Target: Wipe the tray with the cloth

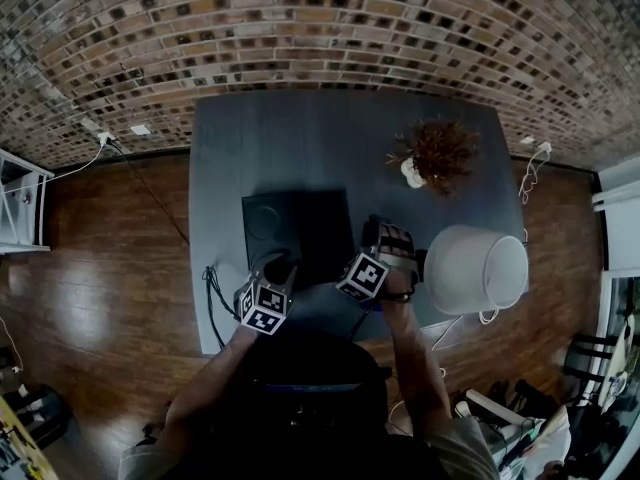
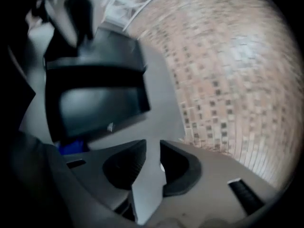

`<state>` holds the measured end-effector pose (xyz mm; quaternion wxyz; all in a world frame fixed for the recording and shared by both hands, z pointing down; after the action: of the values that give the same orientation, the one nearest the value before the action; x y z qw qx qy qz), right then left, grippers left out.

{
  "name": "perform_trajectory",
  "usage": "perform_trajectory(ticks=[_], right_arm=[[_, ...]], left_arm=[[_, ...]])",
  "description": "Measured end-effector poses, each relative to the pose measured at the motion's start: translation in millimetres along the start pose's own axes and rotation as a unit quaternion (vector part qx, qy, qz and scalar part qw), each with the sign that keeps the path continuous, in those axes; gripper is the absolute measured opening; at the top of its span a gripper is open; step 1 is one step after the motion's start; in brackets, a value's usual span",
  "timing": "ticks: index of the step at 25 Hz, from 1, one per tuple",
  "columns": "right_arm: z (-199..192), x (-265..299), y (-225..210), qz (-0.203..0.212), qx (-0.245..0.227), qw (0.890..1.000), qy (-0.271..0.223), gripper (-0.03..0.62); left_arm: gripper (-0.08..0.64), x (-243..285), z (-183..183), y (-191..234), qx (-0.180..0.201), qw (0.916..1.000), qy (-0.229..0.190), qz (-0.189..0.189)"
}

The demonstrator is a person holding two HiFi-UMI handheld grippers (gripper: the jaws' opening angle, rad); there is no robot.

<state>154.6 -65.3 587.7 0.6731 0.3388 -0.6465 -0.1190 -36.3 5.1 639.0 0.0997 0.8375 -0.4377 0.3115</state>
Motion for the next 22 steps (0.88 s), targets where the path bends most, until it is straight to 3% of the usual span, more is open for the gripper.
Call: perform_trajectory(ticks=[1, 3, 4, 6, 7, 8, 10, 13, 14, 16, 18, 19, 20, 21, 22], right_arm=[[5, -26, -5, 0.0, 0.052, 0.997, -0.052, 0.109], [9, -79, -3, 0.022, 0.142, 0.978, -0.151, 0.109], [7, -100, 7, 0.043, 0.169, 0.968, -0.18, 0.109], [-8, -115, 44, 0.106, 0.191, 0.959, -0.179, 0.129], [-20, -109, 68, 0.145, 0.198, 0.956, -0.16, 0.328], [-32, -97, 93, 0.179, 0.205, 0.953, -0.136, 0.437], [-59, -65, 131, 0.212, 0.213, 0.95, -0.081, 0.439], [-89, -17, 150, 0.22, 0.243, 0.945, -0.025, 0.437], [-96, -2, 151, 0.23, 0.267, 0.936, -0.018, 0.436], [-107, 23, 155, 0.278, 0.334, 0.9, -0.019, 0.436], [-122, 32, 156, 0.326, 0.394, 0.859, -0.027, 0.336], [-130, 31, 157, 0.345, 0.406, 0.846, -0.026, 0.189], [-135, 26, 156, 0.362, 0.405, 0.839, -0.021, 0.172], [-135, 15, 152, 0.371, 0.394, 0.841, -0.018, 0.163], [-127, -1, 141, 0.365, 0.377, 0.851, -0.023, 0.158]], left_arm=[[0.11, 0, 1, 0, 0.001, 1.0, -0.001, 0.0], [0.11, 0, 2, 1, 0.004, 1.0, -0.004, 0.0], [0.11, 0, 3, 1, 0.005, 1.0, -0.005, 0.0], [0.11, -2, 2, 1, 0.006, 1.0, -0.006, 0.0], [0.11, -3, 1, 2, 0.006, 1.0, -0.007, 0.001], [0.11, -3, 1, 3, 0.006, 0.9999, -0.008, 0.003], [0.11, -4, -1, 4, 0.009, 0.9999, -0.012, 0.008], [0.11, -3, -1, 2, 0.011, 0.9998, -0.016, 0.011], [0.11, -2, -1, 1, 0.011, 0.9998, -0.016, 0.01], [0.11, -2, 0, -3, 0.011, 0.9997, -0.017, 0.01], [0.11, -2, 0, -5, 0.012, 0.9997, -0.019, 0.009], [0.11, -1, 1, -6, 0.012, 0.9997, -0.02, 0.009], [0.11, -1, 2, -7, 0.011, 0.9997, -0.022, 0.009], [0.11, -1, 3, -7, 0.011, 0.9996, -0.024, 0.008], [0.11, -2, 3, -7, 0.011, 0.9996, -0.027, 0.006]])
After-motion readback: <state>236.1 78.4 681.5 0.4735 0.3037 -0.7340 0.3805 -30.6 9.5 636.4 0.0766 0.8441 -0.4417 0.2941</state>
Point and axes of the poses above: the fingertips, and each gripper's own axes: x forward along the fingers, y to its left, z out of its top, the point moved 4 cm from there along -x, backward along the fingers, and after that the axes turned 11 degrees about z, right-handed, at the moved point
